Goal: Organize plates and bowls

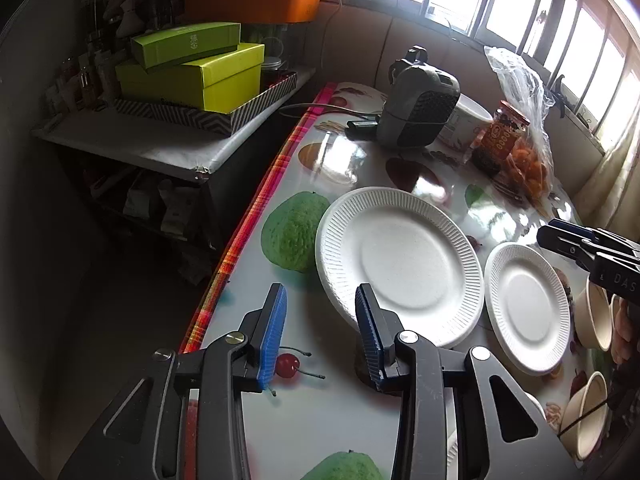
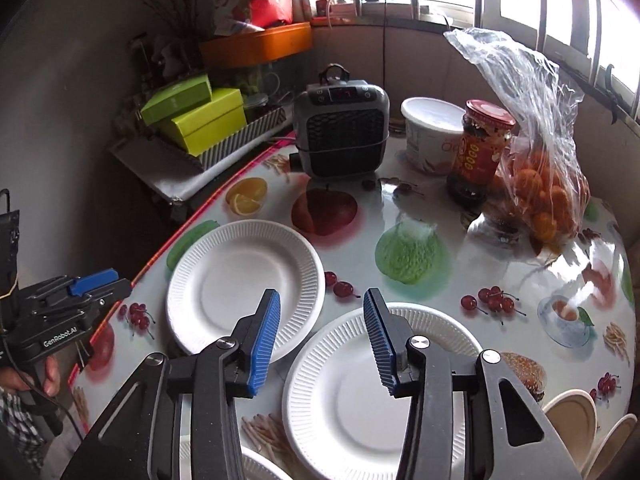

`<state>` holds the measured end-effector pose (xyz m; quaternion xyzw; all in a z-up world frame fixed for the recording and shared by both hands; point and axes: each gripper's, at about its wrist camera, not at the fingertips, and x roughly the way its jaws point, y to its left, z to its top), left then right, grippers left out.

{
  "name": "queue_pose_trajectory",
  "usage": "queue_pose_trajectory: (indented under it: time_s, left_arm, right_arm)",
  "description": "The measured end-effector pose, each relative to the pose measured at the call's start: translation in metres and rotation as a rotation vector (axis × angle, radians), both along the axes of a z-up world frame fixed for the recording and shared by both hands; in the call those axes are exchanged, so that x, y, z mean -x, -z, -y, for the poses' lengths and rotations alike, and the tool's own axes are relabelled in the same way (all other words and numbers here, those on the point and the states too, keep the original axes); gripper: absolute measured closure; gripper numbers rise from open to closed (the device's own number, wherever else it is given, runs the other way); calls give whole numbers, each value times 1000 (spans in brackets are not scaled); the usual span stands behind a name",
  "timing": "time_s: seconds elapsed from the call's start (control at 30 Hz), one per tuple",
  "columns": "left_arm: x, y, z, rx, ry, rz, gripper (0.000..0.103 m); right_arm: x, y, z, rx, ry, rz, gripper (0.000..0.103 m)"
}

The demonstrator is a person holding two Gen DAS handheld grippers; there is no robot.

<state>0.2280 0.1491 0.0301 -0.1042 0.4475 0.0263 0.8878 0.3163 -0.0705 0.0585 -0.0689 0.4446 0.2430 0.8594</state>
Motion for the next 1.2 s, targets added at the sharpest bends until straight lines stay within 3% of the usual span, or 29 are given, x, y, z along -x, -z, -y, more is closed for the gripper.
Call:
queue_pose_trajectory:
  time_s: [0.07, 0.5, 0.67, 0.77, 0.93, 1.2]
  left_arm:
    - [-9, 8, -2, 18, -3, -21, 72]
    - [-39, 32, -9, 65, -8, -67, 72]
    - [-43, 38, -8, 68, -4, -81, 72]
    - [-45, 40, -6, 62, 5, -88, 82]
    - [-48, 40, -5, 73, 4, -88, 86]
    - [-48, 40, -6, 94, -7, -81, 88]
  right_arm:
    - [-15, 14, -3, 10, -1, -33, 75]
    - [-63, 62, -10, -70, -20, -192, 75]
    - [-68, 70, -14, -90, -32, -221, 75]
    - [-69, 73, -15, -89, -34, -229, 75]
    - [-70, 74, -14, -98, -39, -236, 76]
    - [-68, 73, -19, -113, -54, -249, 89]
